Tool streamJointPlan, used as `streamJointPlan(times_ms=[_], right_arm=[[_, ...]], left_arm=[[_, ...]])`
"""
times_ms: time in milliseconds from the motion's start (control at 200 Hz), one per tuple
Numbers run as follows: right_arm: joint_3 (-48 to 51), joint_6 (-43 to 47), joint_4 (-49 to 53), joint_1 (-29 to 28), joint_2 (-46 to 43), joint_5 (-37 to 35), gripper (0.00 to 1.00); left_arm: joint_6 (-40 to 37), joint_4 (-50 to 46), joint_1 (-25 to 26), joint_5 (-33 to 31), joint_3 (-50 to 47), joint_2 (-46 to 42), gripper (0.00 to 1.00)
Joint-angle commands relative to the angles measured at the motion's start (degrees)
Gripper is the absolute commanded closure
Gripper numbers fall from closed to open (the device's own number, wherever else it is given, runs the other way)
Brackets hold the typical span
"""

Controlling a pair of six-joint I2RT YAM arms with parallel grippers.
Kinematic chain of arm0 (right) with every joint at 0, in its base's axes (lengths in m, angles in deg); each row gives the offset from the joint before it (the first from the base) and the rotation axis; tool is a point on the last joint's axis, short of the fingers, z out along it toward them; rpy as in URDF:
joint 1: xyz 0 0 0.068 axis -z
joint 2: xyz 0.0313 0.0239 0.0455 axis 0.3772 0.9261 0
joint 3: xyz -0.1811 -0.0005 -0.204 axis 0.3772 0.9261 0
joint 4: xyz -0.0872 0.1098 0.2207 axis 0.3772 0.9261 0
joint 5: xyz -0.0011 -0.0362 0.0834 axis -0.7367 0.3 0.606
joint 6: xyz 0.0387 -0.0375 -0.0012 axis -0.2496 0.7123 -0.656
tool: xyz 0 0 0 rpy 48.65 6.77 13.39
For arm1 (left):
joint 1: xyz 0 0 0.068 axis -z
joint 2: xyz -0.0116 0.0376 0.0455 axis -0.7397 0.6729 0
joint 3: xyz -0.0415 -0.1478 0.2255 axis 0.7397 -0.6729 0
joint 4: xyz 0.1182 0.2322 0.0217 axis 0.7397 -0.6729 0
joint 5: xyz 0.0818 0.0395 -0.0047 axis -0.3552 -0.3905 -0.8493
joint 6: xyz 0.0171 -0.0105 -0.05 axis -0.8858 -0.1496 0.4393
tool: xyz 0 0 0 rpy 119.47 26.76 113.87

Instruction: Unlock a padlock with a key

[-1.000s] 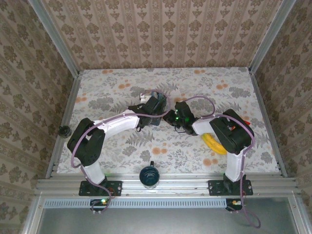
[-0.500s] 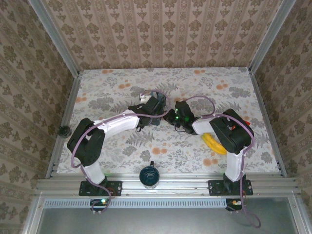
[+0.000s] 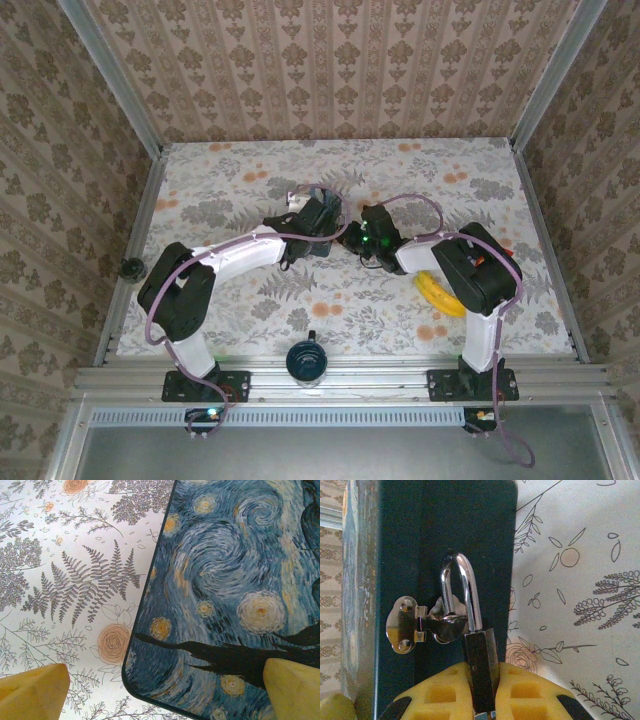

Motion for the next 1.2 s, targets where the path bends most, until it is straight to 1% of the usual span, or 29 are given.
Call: streamJointPlan(times_ms=[0, 435, 670, 950, 1095, 1195], right_arm=[[-1.17, -0.33, -1.01, 1.29, -0.98, -3.15, 1.0], [-0.68, -0.18, -0.58, 1.46, -2.61, -3.04, 1.0], [-0.19, 1.5, 2.17, 1.64, -5.18, -6.36, 1.0], [-1.18, -2.84, -0.61, 1.64, -2.48, -8.07, 1.0], [0.56, -1.2, 0.61, 1.64, -4.57, -11.17, 1.0], [0.24, 2.57, 5.66, 1.68, -6.07, -13.63, 1.0]], left_arm=[[0.04, -6.04, 0.02, 0.16, -2.25, -0.89, 0.0], [-0.03, -6.0, -0.24, 0.69, -2.34, -1.07, 0.0], [0.15, -5.61, -0.25, 1.58, -2.47, -0.9, 0.0], [0.67, -5.65, -0.2, 2.06, -2.77, -1.0, 0.0], [1.0, -5.69, -0.54, 1.83, -3.85, -1.59, 0.0], [1.12, -5.52, -0.81, 1.99, -4.19, -1.77, 0.0]])
